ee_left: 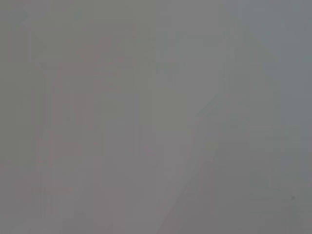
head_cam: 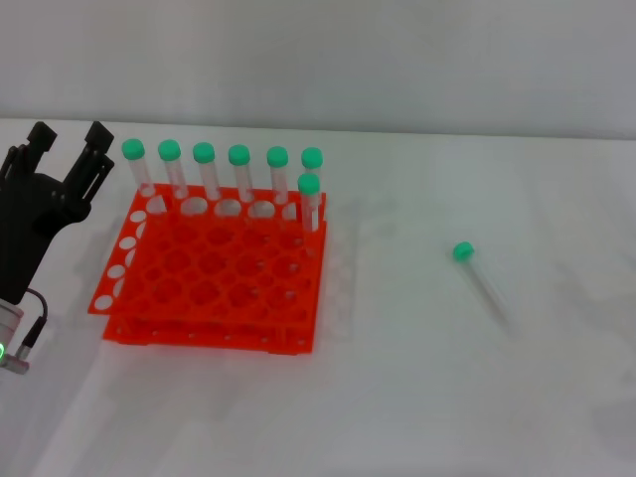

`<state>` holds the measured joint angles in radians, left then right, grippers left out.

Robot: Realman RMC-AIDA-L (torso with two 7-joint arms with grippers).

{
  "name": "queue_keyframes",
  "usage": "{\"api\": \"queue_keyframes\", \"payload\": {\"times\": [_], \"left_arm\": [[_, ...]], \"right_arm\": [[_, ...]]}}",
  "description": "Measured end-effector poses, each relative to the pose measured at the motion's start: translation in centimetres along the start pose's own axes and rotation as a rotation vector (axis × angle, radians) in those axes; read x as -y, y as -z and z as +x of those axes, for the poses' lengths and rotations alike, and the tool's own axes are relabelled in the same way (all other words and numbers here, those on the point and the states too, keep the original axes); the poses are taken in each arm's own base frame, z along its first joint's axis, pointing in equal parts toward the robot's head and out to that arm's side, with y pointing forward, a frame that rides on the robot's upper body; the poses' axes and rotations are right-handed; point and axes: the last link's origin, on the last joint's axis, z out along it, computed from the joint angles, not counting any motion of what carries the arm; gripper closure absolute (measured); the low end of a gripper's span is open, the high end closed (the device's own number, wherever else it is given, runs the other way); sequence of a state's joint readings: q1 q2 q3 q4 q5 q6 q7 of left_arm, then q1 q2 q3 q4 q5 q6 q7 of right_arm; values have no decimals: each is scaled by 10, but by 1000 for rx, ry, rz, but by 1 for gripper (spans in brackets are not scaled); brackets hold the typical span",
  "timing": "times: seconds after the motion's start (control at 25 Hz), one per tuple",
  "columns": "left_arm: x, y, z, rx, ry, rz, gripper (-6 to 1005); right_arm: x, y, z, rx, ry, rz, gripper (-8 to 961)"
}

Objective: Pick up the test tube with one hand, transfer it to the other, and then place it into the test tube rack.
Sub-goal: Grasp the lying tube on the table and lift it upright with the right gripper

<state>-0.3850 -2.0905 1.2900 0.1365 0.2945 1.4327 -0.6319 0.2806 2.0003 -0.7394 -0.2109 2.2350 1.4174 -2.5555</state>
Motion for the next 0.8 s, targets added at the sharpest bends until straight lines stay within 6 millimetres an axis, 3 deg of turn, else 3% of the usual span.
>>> {"api": "queue_keyframes", "payload": {"times": [0.56, 0.8], "left_arm": [[1, 0, 1, -5, 1, 7, 197], [2, 4, 1, -8, 1, 10, 197]], "right_arm": [[2, -10, -2, -9, 11, -1, 97], [3, -23, -13, -42, 47, -108, 96]]}}
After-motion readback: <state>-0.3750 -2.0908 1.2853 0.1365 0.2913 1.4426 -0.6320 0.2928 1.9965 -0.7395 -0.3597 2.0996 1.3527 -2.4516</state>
